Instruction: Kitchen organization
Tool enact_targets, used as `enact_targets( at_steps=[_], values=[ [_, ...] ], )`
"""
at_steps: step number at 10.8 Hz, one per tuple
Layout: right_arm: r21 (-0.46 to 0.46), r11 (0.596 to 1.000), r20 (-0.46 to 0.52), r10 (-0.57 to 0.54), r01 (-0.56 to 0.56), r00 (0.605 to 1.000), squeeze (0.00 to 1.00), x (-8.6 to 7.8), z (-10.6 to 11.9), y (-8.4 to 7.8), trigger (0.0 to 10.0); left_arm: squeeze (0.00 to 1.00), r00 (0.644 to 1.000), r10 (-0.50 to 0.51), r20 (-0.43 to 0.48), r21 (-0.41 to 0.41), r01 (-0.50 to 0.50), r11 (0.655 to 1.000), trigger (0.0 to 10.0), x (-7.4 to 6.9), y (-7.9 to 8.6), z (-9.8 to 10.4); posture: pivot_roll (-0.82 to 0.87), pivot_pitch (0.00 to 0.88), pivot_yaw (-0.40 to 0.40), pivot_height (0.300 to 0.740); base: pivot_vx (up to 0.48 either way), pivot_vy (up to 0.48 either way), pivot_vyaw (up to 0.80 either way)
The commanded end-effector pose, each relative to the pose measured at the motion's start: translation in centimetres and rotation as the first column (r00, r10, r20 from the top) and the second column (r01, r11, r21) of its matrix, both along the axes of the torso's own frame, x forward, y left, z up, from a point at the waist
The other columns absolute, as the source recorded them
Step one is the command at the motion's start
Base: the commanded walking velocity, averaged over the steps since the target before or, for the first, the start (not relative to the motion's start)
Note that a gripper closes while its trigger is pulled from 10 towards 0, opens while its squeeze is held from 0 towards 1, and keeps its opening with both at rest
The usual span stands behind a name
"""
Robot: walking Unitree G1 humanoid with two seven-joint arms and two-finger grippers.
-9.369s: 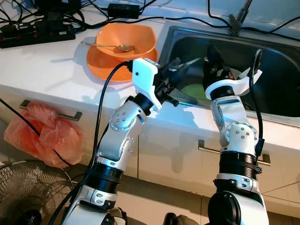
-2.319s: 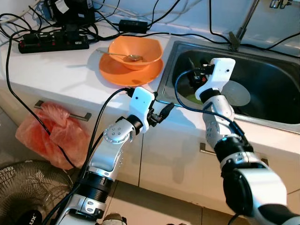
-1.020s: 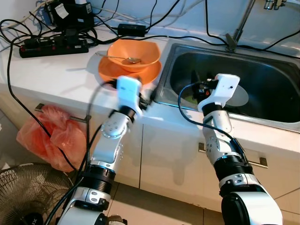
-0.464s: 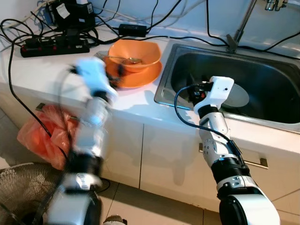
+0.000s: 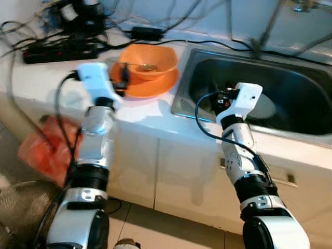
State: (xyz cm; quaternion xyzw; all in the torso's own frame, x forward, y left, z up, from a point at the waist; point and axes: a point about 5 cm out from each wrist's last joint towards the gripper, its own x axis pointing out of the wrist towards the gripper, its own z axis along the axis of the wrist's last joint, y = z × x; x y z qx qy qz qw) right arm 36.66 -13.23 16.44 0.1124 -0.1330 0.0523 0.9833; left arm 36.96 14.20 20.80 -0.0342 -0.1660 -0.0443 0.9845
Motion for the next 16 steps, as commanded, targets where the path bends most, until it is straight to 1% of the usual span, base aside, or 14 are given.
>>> enact_targets(
  at_steps=[1, 4, 8, 9, 10, 14, 16],
  values=[
    [0.008, 1.0, 0.025, -0.016, 0.016, 1.0, 0.0, 0.0, 0.54, -0.57, 10.0, 0.0, 0.999, -0.043, 0.012, 0.027, 0.043, 0.999, 10.0, -0.22, -1.09, -0.02, 0.2, 0.031, -0.051, 0.74, 0.0, 0.0, -0.5],
    [0.001, 1.0, 0.026, -0.011, 0.011, 1.0, 0.0, -0.12, 0.48, -0.23, 10.0, 0.0, 0.998, -0.06, 0.021, 0.039, 0.059, 0.998, 10.0, -0.39, -1.64, 0.05, 0.2, 0.034, -0.052, 0.74, 0.0, 0.0, 0.0],
    [0.01, 1.0, 0.013, 0.001, -0.001, 1.0, 0.0, -0.03, 0.4, -0.03, 10.0, 0.0, 0.998, -0.059, 0.019, 0.042, 0.058, 0.997, 10.0, -0.66, -1.74, -0.11, 0.21, 0.035, -0.056, 0.74, 0.0, 0.0, 0.0],
    [0.012, 1.0, 0.013, 0.006, -0.006, 1.0, 0.0, -0.05, 0.41, 0.06, 10.0, 0.0, 0.998, -0.062, 0.016, 0.043, 0.062, 0.997, 10.0, -0.72, -1.84, -0.16, 0.21, 0.036, -0.057, 0.74, 0.0, 0.0, -0.54],
    [0.002, 1.0, 0.031, 0.009, -0.009, 0.999, 0.0, -0.16, 0.53, 0.07, 10.0, 0.0, 0.998, -0.064, 0.015, 0.044, 0.063, 0.997, 10.0, -0.77, -1.87, -0.18, 0.21, 0.037, -0.058, 0.74, 0.0, 0.0, 0.0],
    [0.008, 1.0, 0.026, 0.013, -0.013, 1.0, 0.0, -0.08, 0.53, 0.15, 10.0, 0.0, 0.998, -0.064, 0.015, 0.043, 0.063, 0.997, 10.0, -0.77, -1.86, -0.1, 0.22, 0.036, -0.061, 0.74, 0.0, 0.0, 0.0],
    [0.009, 1.0, 0.024, 0.019, -0.02, 1.0, 0.0, -0.03, 0.56, 0.25, 10.0, 0.0, 0.998, -0.063, 0.019, 0.042, 0.062, 0.997, 10.0, -0.74, -1.85, 0.02, 0.22, 0.035, -0.062, 0.74, 0.281, 0.0, 0.0]
  ],
)
